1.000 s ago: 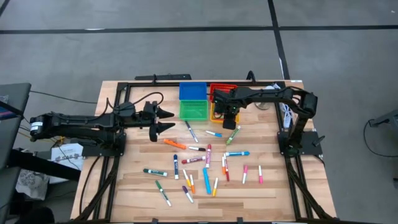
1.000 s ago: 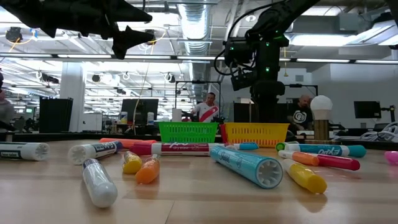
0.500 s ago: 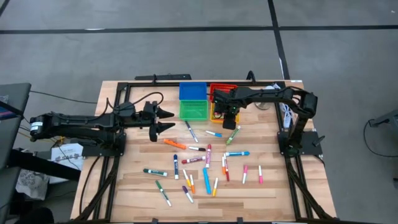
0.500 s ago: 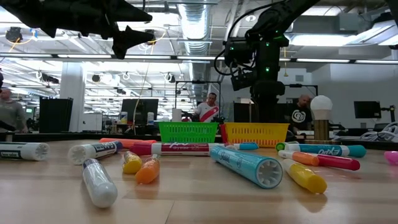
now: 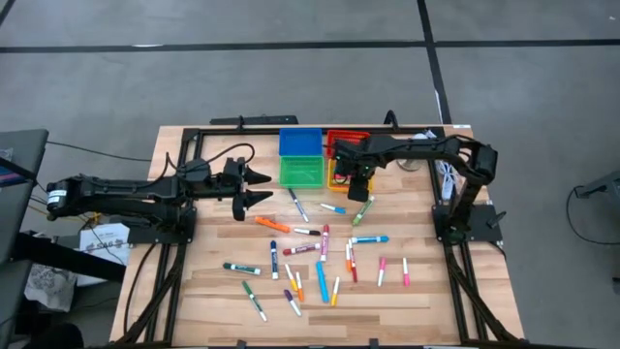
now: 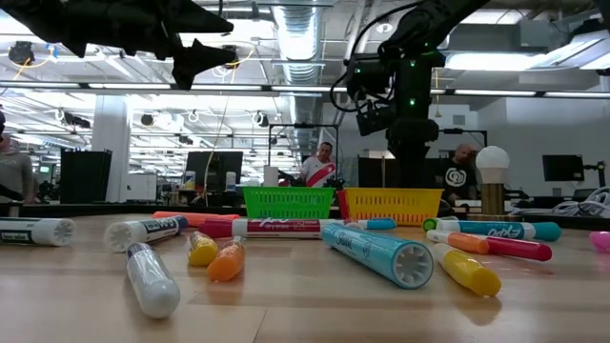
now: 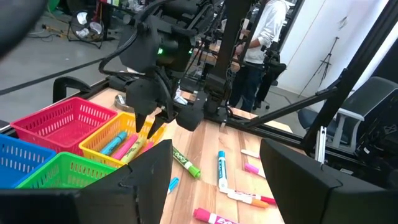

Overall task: Pick & Place Markers
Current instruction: Put the orange highlighter pen into the yellow bin

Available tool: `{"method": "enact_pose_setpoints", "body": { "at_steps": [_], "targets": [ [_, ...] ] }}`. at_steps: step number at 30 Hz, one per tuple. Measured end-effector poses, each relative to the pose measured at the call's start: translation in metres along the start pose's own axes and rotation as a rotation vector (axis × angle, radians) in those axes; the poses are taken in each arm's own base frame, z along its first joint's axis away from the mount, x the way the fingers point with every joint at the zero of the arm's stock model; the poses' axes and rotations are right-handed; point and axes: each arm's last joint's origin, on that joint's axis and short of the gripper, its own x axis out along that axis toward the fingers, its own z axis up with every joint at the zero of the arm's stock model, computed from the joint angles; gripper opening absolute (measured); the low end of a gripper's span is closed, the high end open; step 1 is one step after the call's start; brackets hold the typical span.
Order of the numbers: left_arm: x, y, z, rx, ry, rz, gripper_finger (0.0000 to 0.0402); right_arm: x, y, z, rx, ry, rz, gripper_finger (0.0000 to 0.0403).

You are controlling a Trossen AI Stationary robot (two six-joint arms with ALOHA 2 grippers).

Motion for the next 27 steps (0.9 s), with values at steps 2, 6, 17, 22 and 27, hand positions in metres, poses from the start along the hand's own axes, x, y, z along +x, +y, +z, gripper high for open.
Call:
{"method": "enact_pose_setpoints", "body": {
  "at_steps": [2,6,17,22,27],
  "targets": [
    [0.000,0.000,0.000,0.000,0.000,0.000,0.0242,-0.008,-0.001,0.001,0.009,-0.029,-0.006,0.0107],
    [0.000,0.000,0.000,0.000,0.001,0.000,0.0242,-0.032,-0.002,0.002,0.017,-0.117,-0.025,0.0107],
    [0.000,0.000,-0.001,-0.004,0.007,0.002,0.0242,-0.098,-0.001,-0.018,0.087,-0.332,-0.036,0.0108],
    [0.000,-0.003,-0.001,-0.007,0.011,-0.013,0.0242,-0.127,0.005,-0.031,0.047,-0.457,0.059,0.0107],
    [0.004,-0.007,-0.006,-0.006,0.039,-0.037,0.0242,-0.156,0.011,-0.047,0.017,-0.585,0.084,0.0107]
  ]
}}
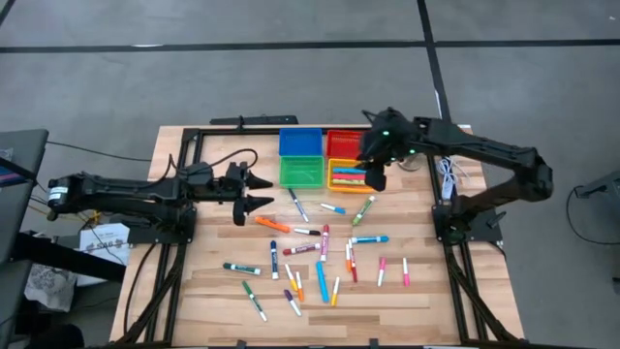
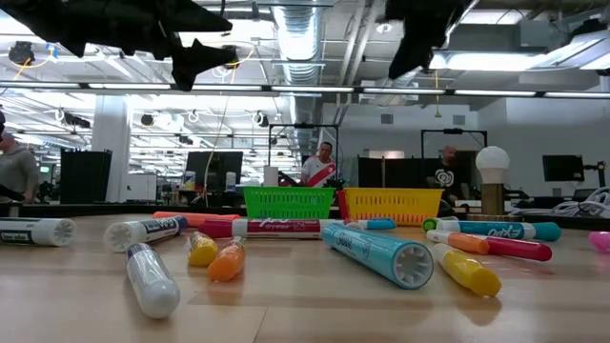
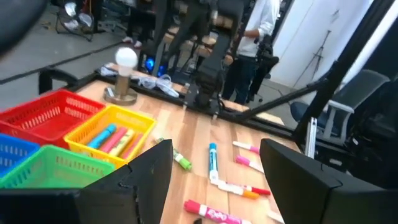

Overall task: Pick & Place Markers
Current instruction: Put the orange highlighter pen into the yellow bin

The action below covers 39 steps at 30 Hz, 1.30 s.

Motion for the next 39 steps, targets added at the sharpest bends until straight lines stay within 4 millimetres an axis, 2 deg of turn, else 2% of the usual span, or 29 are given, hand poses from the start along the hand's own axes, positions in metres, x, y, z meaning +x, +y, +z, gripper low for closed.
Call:
{"method": "enact_pose_setpoints", "body": {
  "at_steps": [5,12,21,28,39],
  "targets": [
    [0.012,-0.001,-0.009,-0.003,0.067,-0.006,0.0242,-0.026,0.009,-0.009,-0.013,-0.148,-0.010,0.0107],
    [0.035,0.000,-0.012,-0.001,0.155,0.013,0.0242,-0.051,0.018,-0.040,0.052,-0.339,-0.014,0.0107],
    [0.061,0.003,-0.022,0.039,0.491,0.032,0.0242,-0.080,0.027,-0.076,0.071,-0.569,-0.016,0.0107],
    [0.066,0.004,-0.023,0.042,0.588,0.051,0.0242,-0.088,0.032,-0.105,0.101,-0.679,-0.006,0.0107],
    [0.055,0.004,-0.037,0.002,0.778,0.015,0.0242,-0.081,0.036,-0.146,0.169,-0.848,0.020,0.0107]
  ]
}}
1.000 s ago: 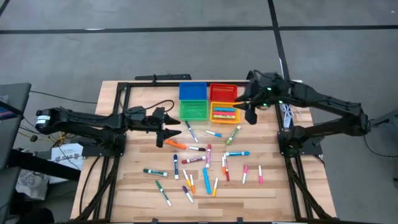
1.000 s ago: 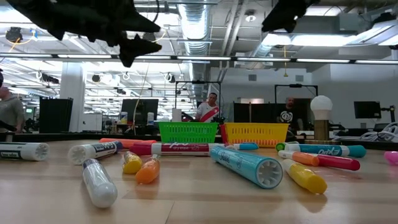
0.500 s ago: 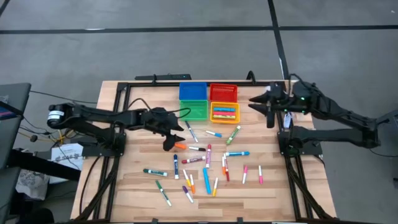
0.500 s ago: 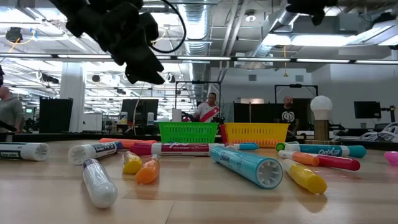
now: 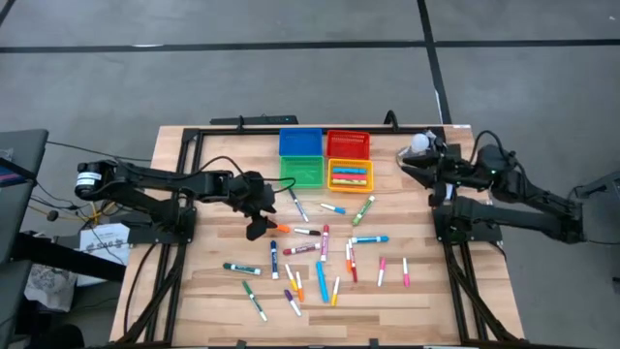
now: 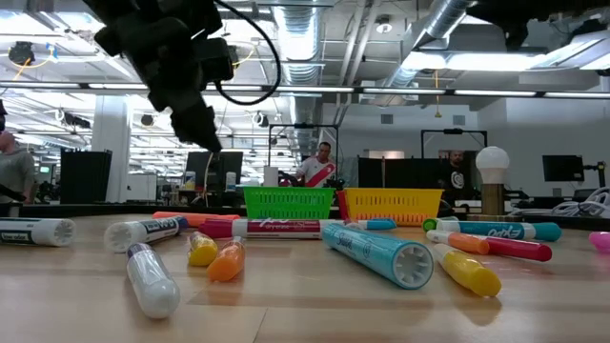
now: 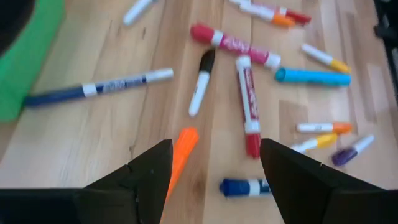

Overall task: Pick & Place Markers
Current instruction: Put the orange highlighter pen into the yellow bin

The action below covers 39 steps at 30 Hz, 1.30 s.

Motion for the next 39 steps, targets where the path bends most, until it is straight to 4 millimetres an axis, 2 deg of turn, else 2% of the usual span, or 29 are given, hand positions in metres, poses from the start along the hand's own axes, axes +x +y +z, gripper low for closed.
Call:
{"method": "enact_pose_setpoints", "body": {
  "at_steps": [7,15,18,24,28,35,39],
  "targets": [
    [0.006,0.001,-0.003,0.008,0.033,0.004,0.0242,-0.006,-0.002,-0.019,0.019,-0.035,0.005,0.0107],
    [0.041,0.003,-0.018,-0.007,0.197,-0.020,0.0242,-0.006,-0.005,-0.039,0.050,-0.033,0.006,0.0107],
    [0.047,0.005,-0.021,-0.011,0.223,-0.017,0.0242,-0.003,-0.007,-0.048,0.066,-0.034,0.006,0.0107],
    [0.048,0.006,-0.021,0.012,0.227,-0.018,0.0242,0.006,-0.013,-0.074,0.128,0.023,-0.006,0.0107],
    [0.048,0.006,-0.021,0.035,0.226,-0.018,0.0242,0.010,-0.015,-0.083,0.132,0.002,-0.001,0.0107],
    [0.048,0.010,-0.021,0.079,0.216,0.095,0.0242,0.011,-0.015,-0.084,0.129,-0.028,0.006,0.0107],
    [0.048,0.010,-0.021,0.125,0.217,0.091,0.0242,0.011,-0.015,-0.083,0.134,-0.033,0.007,0.0107]
  ]
}}
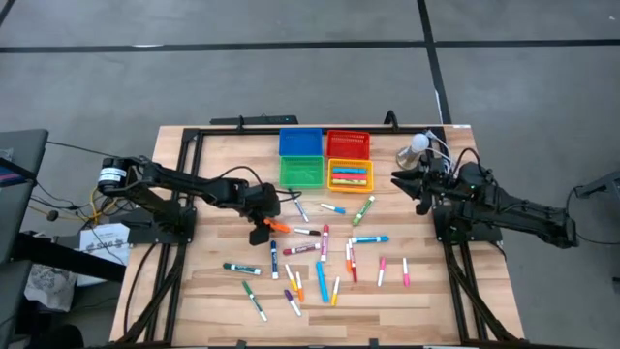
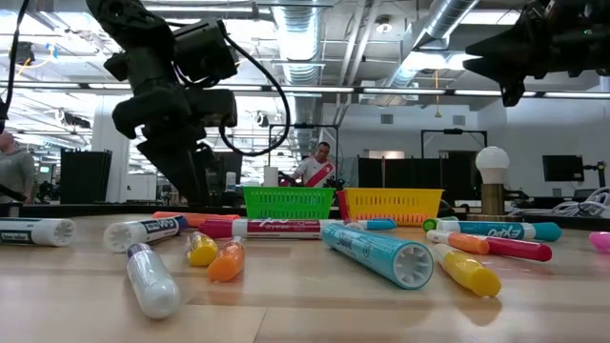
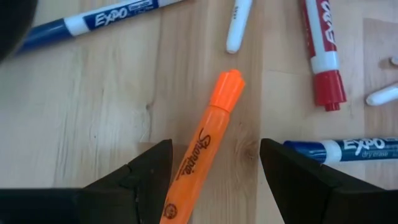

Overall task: Pick & Place Markers
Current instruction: Put the orange highlighter pen into the yellow bin

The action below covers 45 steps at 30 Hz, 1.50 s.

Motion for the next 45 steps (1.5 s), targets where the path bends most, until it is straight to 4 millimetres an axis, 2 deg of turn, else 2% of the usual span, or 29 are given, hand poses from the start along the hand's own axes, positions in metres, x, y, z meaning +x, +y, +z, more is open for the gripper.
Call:
{"method": "enact_pose_setpoints", "body": {
  "at_steps": [4,13,20,37,41,45],
  "targets": [
    [0.003,0.001,-0.001,0.023,0.012,0.011,0.0242,0.000,0.000,0.000,0.012,0.000,0.000,0.0107],
    [0.026,0.011,-0.005,0.000,0.072,0.030,0.0242,0.000,0.000,0.000,0.018,-0.001,0.000,0.0107],
    [0.027,0.011,-0.002,0.057,0.028,0.034,0.0242,0.000,0.000,0.000,0.019,-0.001,0.000,0.0107],
    [0.028,0.013,-0.001,0.049,0.015,0.076,0.0241,0.000,0.000,0.000,0.019,-0.001,0.000,0.0107],
    [0.028,0.013,0.000,0.047,0.014,0.076,0.0224,0.000,0.000,0.000,0.019,-0.001,0.000,0.0107],
    [0.028,0.013,0.000,0.046,0.014,0.076,0.0186,0.000,0.000,0.000,0.019,-0.001,0.000,0.0107]
  ]
}}
